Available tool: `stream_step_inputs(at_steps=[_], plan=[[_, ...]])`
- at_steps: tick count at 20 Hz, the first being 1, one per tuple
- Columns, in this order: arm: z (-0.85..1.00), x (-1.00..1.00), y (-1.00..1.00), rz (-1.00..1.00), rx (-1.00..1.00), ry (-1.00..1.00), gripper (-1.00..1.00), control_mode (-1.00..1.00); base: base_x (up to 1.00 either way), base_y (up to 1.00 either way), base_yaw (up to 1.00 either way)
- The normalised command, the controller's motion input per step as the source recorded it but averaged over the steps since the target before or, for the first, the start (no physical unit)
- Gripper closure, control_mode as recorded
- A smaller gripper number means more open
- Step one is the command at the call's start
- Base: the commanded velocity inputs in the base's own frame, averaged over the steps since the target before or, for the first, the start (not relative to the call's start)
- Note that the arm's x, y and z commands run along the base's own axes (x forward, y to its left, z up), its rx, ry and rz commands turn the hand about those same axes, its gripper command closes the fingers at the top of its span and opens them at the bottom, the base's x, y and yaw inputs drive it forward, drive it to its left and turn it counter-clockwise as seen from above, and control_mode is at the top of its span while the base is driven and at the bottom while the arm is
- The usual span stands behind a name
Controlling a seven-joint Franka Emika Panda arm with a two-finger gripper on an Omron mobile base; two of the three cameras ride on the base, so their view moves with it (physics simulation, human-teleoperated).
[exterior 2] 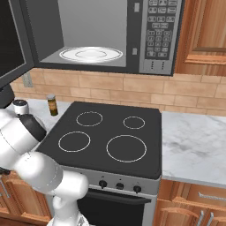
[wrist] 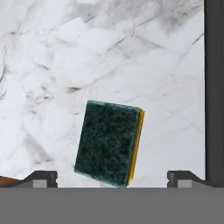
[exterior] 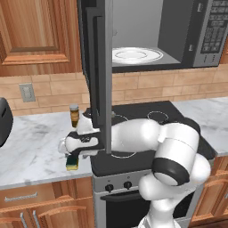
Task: Place the sponge inside the microwave to prepare for sanitizing.
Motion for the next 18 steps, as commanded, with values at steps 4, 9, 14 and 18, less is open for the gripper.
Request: stream_step_inputs(at_steps=[4, 9, 14, 18], plan=[[-0.26, 0.07, 0.2, 0.0, -0.01, -0.01, -1.0, -1.0, 0.0, 0.0, 0.0], [-0.23, 0.03, 0.15, 0.0, 0.0, -0.01, -1.0, -1.0, 0.0, 0.0, 0.0], [-0.11, 0.01, 0.09, 0.0, 0.0, -0.01, -1.0, -1.0, 0.0, 0.0, 0.0], [-0.02, 0.0, 0.0, 0.0, 0.0, 0.0, -1.0, -1.0, 0.0, 0.0, 0.0]])
